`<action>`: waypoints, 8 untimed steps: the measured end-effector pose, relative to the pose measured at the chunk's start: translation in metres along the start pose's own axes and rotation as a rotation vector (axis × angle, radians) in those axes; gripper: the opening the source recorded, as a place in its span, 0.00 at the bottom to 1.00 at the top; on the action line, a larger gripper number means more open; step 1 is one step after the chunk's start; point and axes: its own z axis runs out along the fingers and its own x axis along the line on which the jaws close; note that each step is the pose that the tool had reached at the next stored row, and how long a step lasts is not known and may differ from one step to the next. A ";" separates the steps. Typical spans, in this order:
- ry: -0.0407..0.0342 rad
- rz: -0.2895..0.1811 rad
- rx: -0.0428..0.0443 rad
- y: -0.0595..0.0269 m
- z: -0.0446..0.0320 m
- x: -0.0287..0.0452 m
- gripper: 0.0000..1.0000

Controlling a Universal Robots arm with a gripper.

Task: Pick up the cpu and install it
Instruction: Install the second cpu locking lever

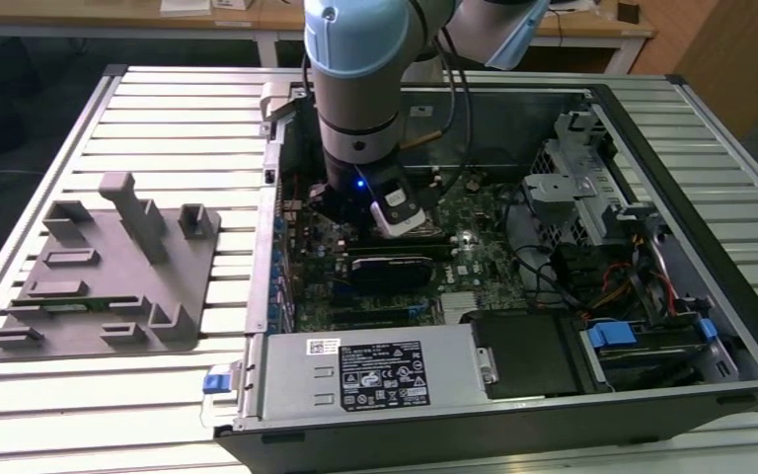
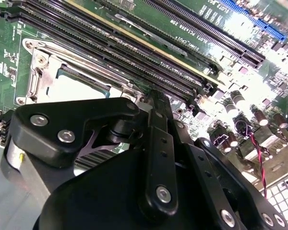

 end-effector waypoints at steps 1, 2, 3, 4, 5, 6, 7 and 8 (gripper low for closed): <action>0.0001 0.000 0.0001 0.0000 0.0003 0.0000 0.11; 0.0001 0.000 0.0002 -0.0001 0.0008 0.0000 0.11; 0.0002 0.000 -0.0002 -0.0001 0.0012 0.0001 0.11; 0.0003 0.000 -0.0010 -0.0002 0.0016 0.0002 0.11; 0.0006 0.000 -0.0012 -0.0001 0.0018 0.0001 0.11; 0.0009 0.000 -0.0011 -0.0001 0.0018 0.0000 0.11; 0.0012 0.000 -0.0009 -0.0001 0.0018 0.0000 0.11; 0.0012 0.000 -0.0008 -0.0001 0.0017 0.0000 0.11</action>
